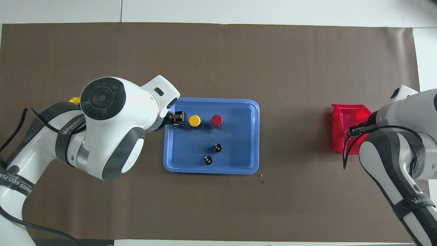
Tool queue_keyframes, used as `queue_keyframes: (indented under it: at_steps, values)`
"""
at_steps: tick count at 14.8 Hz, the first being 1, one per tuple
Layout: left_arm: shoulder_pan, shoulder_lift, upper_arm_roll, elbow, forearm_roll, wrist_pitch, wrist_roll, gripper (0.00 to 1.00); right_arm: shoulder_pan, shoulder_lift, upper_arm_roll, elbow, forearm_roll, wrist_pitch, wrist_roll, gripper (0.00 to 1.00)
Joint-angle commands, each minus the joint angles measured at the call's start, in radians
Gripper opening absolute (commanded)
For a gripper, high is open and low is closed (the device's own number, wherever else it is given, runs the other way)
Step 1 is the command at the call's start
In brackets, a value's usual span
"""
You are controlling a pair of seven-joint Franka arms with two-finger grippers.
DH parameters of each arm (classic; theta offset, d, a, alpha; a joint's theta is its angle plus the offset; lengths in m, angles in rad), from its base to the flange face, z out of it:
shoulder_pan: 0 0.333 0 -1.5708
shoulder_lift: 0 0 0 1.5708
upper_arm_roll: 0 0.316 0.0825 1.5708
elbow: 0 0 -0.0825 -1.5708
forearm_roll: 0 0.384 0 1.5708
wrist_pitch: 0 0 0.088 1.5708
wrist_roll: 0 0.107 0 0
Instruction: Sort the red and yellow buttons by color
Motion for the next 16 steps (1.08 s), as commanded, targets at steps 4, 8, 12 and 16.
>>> queue_keyframes:
  at_steps: [4, 8, 12, 16]
  values:
    - [-0.016, 0.065, 0.017, 0.001, -0.011, 0.079, -0.011, 0.70, -0.016, -0.046, -0.013, -0.118, 0.025, 0.103, -0.037, 0.23]
    - [-0.016, 0.073, 0.015, -0.032, -0.011, 0.126, -0.013, 0.70, -0.016, -0.044, -0.015, -0.104, 0.032, 0.095, -0.043, 0.73]
    - [-0.017, 0.095, 0.015, -0.045, -0.011, 0.157, -0.019, 0.70, -0.007, 0.017, -0.013, 0.159, 0.031, -0.163, -0.041, 0.99]
    - [-0.017, 0.115, 0.015, -0.045, -0.012, 0.174, -0.024, 0.62, 0.098, 0.083, -0.004, 0.371, 0.031, -0.308, 0.107, 1.00]
